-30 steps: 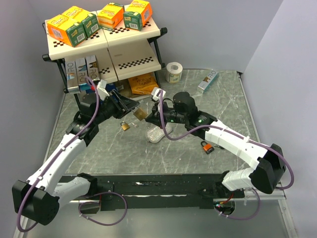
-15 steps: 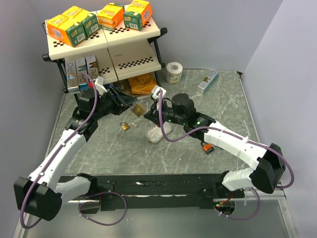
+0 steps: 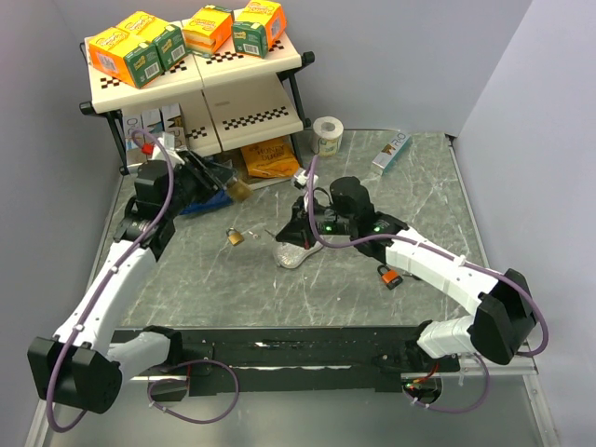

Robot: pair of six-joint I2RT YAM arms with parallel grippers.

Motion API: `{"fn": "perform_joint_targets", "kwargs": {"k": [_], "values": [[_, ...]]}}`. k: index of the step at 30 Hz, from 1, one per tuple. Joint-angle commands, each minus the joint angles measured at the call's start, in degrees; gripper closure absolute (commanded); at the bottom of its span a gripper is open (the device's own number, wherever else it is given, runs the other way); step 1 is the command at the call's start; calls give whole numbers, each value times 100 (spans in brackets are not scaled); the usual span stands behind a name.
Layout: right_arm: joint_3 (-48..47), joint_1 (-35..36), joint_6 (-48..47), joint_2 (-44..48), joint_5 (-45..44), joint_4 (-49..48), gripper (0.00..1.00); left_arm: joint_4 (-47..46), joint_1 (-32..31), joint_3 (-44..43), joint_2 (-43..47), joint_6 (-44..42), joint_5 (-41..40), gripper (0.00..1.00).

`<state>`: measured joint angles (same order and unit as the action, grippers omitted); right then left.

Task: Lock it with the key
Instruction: Place the key at the center of the board.

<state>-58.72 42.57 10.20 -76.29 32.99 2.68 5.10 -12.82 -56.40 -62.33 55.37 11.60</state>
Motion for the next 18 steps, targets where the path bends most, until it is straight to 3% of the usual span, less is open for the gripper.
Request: {"fn": "perform_joint_targets", "kwargs": {"k": [1,2,5,12,18], "values": [[-122,-12,-25,-96,225,-49,100,621,-19,-310,326,-1535,799,99],[-174,-12,-122,-244,251,143,100,1267,-19,-267,335,-1843,870,99],[-307,-20,-343,-534,488,260,100,2009,-10,5,493,-2916,951,99],[-456,129,333,-1343,858,-241,100,2416,-10,490,1126,-4201,686,99],[-966,375,597,-2293,718,-224,100,2925,-19,551,574,-5185,255,99]]}}
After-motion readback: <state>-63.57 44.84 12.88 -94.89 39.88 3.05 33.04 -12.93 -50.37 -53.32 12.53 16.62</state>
